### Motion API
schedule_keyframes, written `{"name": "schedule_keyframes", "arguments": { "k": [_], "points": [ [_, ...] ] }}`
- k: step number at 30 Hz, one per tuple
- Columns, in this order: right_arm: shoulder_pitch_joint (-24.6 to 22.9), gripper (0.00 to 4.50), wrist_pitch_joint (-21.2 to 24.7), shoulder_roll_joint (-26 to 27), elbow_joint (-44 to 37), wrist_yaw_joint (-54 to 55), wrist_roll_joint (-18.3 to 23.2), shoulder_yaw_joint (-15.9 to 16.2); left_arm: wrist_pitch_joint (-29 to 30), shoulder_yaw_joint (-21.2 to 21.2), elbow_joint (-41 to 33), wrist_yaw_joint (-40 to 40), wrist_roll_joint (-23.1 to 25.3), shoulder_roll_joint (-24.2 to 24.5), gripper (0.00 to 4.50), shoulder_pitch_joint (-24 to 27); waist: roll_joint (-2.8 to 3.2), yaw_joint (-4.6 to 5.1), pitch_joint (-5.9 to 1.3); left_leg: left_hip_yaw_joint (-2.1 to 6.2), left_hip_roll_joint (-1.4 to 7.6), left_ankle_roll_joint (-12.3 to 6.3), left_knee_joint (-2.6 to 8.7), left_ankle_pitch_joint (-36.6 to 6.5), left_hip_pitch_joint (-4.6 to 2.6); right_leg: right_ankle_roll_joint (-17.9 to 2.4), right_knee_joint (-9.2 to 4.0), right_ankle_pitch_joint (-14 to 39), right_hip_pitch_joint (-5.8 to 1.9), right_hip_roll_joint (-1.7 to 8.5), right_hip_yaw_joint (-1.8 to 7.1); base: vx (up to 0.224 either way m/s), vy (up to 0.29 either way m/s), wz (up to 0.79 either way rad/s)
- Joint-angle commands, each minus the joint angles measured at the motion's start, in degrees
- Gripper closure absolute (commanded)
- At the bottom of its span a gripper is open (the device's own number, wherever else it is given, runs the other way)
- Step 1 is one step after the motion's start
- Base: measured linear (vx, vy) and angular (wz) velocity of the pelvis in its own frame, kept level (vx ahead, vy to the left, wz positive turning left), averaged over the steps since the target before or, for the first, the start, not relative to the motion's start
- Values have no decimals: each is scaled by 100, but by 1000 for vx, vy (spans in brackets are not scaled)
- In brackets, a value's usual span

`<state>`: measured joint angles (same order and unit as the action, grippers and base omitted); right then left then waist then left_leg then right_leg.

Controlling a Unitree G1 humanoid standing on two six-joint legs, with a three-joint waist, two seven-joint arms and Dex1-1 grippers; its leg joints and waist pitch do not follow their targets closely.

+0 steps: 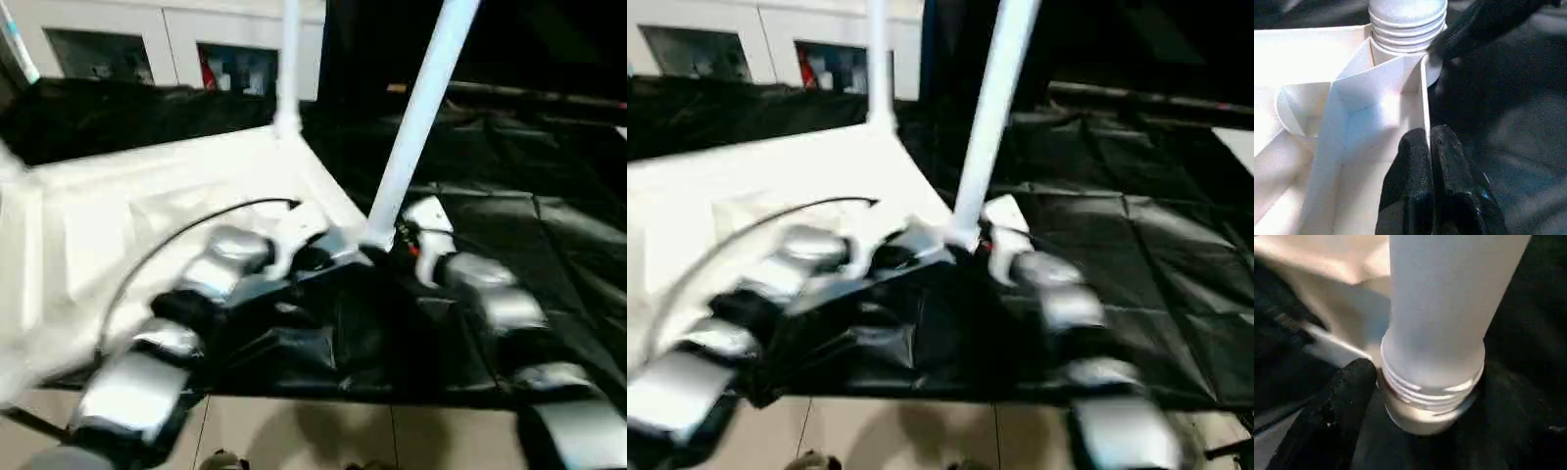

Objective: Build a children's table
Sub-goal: Rotate leg to tighten

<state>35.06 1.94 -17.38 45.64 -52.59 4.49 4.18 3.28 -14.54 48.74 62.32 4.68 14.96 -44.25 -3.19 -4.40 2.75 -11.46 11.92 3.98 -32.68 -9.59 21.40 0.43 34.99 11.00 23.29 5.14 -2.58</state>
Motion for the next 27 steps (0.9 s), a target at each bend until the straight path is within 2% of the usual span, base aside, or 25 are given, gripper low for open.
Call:
{"name": "schedule_keyframes", "arguments": {
  "k": [1,2,3,8,9,10,12,14,17,18,19,21,22,23,25,26,27],
  "points": [
    [-11,90,-73,-35,-281,-623,157,200,-41,-174,-108,354,-59,-10,450,137,-35,-52,-360,29,150,-628,285,-679,-57,-1613,-291,-91,-290,266,167,0,0,0],
    [-30,90,-66,-96,-344,-791,177,226,-27,-175,-188,485,-103,56,450,193,-28,-69,-363,28,159,-623,284,-684,-66,-1636,-282,-104,-292,265,162,0,0,0],
    [-49,90,-48,-150,-402,-955,194,261,-2,-180,-261,591,-139,111,450,240,2,-97,-360,21,171,-593,285,-745,-80,-1673,-278,-95,-283,262,164,0,0,0],
    [-83,90,-70,-246,-486,-1181,135,342,26,-163,-473,814,-218,217,450,372,-12,-130,-355,10,173,-478,290,-921,-104,-1650,-291,110,-274,280,176,0,0,0],
    [-83,90,-70,-246,-486,-1181,135,342,26,-163,-473,814,-218,217,450,372,37,-135,-351,19,175,-444,300,-957,-106,-1645,-297,167,-272,285,178,0,0,0],
    [-74,114,-45,-217,-462,-1261,184,306,51,-145,-542,836,-223,227,450,419,24,-133,-352,20,170,-364,305,-1048,-107,-1617,-311,270,-277,283,181,0,0,0],
    [-74,114,-28,-196,-452,-1296,206,298,86,-143,-609,865,-233,230,450,466,29,-134,-358,26,170,-330,308,-1026,-102,-1602,-301,245,-287,284,181,0,0,0],
    [-97,145,28,-187,-493,-1339,234,299,129,-148,-685,886,-237,235,450,507,22,-130,-362,22,164,-351,299,-953,-101,-1622,-288,105,-290,271,180,0,0,0],
    [-146,166,60,-180,-547,-1370,233,330,153,-152,-721,896,-244,245,450,532,32,-129,-368,20,160,-372,291,-881,-100,-1644,-277,-11,-291,266,177,0,0,0],
    [-172,171,61,-173,-562,-1369,221,345,153,-151,-718,894,-246,248,450,533,41,-131,-369,16,156,-383,288,-871,-103,-1649,-278,-60,-290,260,178,0,0,0],
    [-226,174,99,-145,-600,-1291,195,353,163,-138,-672,831,-234,235,450,522,76,-129,-371,23,155,-379,288,-872,-104,-1652,-270,-72,-294,261,177,0,0,0],
    [-226,178,99,-145,-600,-1291,195,353,163,-138,-672,831,-234,235,450,522,57,-123,-372,18,156,-376,287,-899,-109,-1657,-279,-69,-290,256,175,0,0,0],
    [-301,180,194,-41,-577,-895,103,307,163,-87,-475,438,-139,122,450,450,92,-113,-366,16,153,-351,293,-942,-112,-1654,-293,-54,-288,249,179,0,0,0],
    [-304,180,190,-18,-546,-789,71,299,168,-75,-432,346,-119,95,450,431,68,-108,-362,16,148,-338,293,-970,-105,-1647,-294,-16,-290,249,178,0,0,0],
    [-257,180,264,124,-319,-163,-32,214,245,-24,-271,-84,-32,-28,450,338,63,-85,-336,32,143,-230,327,-1217,-116,-1559,-347,438,-281,264,181,0,0,0],
    [-154,182,448,341,8,656,-83,41,388,45,-107,-565,37,-180,450,220,64,-62,-319,41,143,-108,352,-1461,-145,-1466,-399,905,-252,282,195,0,0,0],
    [-154,183,448,341,8,656,-83,41,388,45,-107,-565,37,-180,450,220,69,-45,-303,42,145,-28,365,-1595,-167,-1430,-426,1165,-224,287,204,0,0,0]
  ]
}}
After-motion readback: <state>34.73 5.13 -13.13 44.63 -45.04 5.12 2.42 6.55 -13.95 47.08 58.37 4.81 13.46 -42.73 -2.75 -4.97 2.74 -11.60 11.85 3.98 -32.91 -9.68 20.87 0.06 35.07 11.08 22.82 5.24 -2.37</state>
